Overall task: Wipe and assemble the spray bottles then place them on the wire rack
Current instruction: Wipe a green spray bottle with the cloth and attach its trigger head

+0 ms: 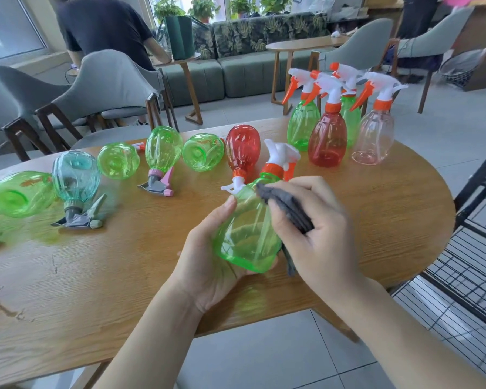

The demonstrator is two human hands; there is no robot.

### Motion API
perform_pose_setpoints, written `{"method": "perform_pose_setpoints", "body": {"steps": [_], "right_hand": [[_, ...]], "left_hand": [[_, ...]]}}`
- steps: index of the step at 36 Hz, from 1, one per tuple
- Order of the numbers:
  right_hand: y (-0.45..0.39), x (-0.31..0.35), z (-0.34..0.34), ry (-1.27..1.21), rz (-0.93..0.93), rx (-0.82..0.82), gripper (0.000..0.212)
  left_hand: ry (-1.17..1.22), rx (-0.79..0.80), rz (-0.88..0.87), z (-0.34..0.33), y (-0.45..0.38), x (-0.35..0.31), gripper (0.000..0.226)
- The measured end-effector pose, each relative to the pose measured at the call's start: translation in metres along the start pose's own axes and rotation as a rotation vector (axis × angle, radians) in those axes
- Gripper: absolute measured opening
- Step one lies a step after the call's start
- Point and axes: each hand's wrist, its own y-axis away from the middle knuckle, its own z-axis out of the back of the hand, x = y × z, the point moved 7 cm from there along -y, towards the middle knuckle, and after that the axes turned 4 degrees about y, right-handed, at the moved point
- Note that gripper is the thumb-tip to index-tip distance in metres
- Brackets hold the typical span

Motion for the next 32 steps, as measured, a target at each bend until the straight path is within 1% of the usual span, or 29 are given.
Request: {"method": "perform_pose_setpoints", "body": {"steps": [3, 5, 8, 11, 15, 18, 22, 25, 27, 28, 31, 32], "right_hand": [[0.011, 0.014, -0.007, 0.058, 0.126, 0.035, 0.021], [0.019, 0.026, -0.011, 0.120, 0.238, 0.052, 0.020], [0.028, 0.038, -0.019, 0.209, 0.400, 0.075, 0.015], [0.031, 0.042, -0.022, 0.261, 0.473, 0.078, 0.017], [0.029, 0.041, -0.020, 0.272, 0.505, 0.075, 0.016], [0.020, 0.032, -0.011, 0.236, 0.443, 0.053, 0.019], [0.001, 0.005, 0.004, 0.123, 0.196, 0.013, 0.023], [-0.009, -0.009, 0.011, 0.066, 0.040, -0.035, 0.022], [-0.009, -0.009, 0.012, 0.040, 0.009, -0.048, 0.021], [-0.007, -0.007, 0.011, 0.036, 0.013, -0.053, 0.020], [0.001, 0.000, 0.006, 0.019, 0.050, -0.056, 0.021], [0.003, 0.001, 0.005, 0.016, 0.058, -0.053, 0.021]], "left_hand": [[0.022, -0.015, -0.021, -0.001, 0.001, -0.001, 0.052], [0.082, -0.020, -0.019, -0.004, 0.002, -0.002, 0.046], [0.165, -0.032, 0.013, -0.006, 0.004, 0.000, 0.049], [0.179, -0.056, 0.010, -0.001, 0.005, -0.001, 0.051], [0.219, -0.039, 0.016, -0.002, 0.004, -0.002, 0.051], [0.192, 0.010, 0.002, -0.004, 0.002, -0.004, 0.053], [0.092, 0.000, -0.002, -0.002, 0.000, -0.001, 0.061], [0.072, 0.029, 0.020, -0.003, 0.000, 0.003, 0.057], [0.067, 0.036, 0.014, -0.004, 0.000, 0.002, 0.052], [0.065, 0.041, 0.005, -0.005, 0.001, 0.001, 0.053], [0.030, 0.064, -0.036, -0.005, 0.000, -0.002, 0.073], [0.014, 0.071, -0.050, -0.005, 0.000, -0.003, 0.076]]}}
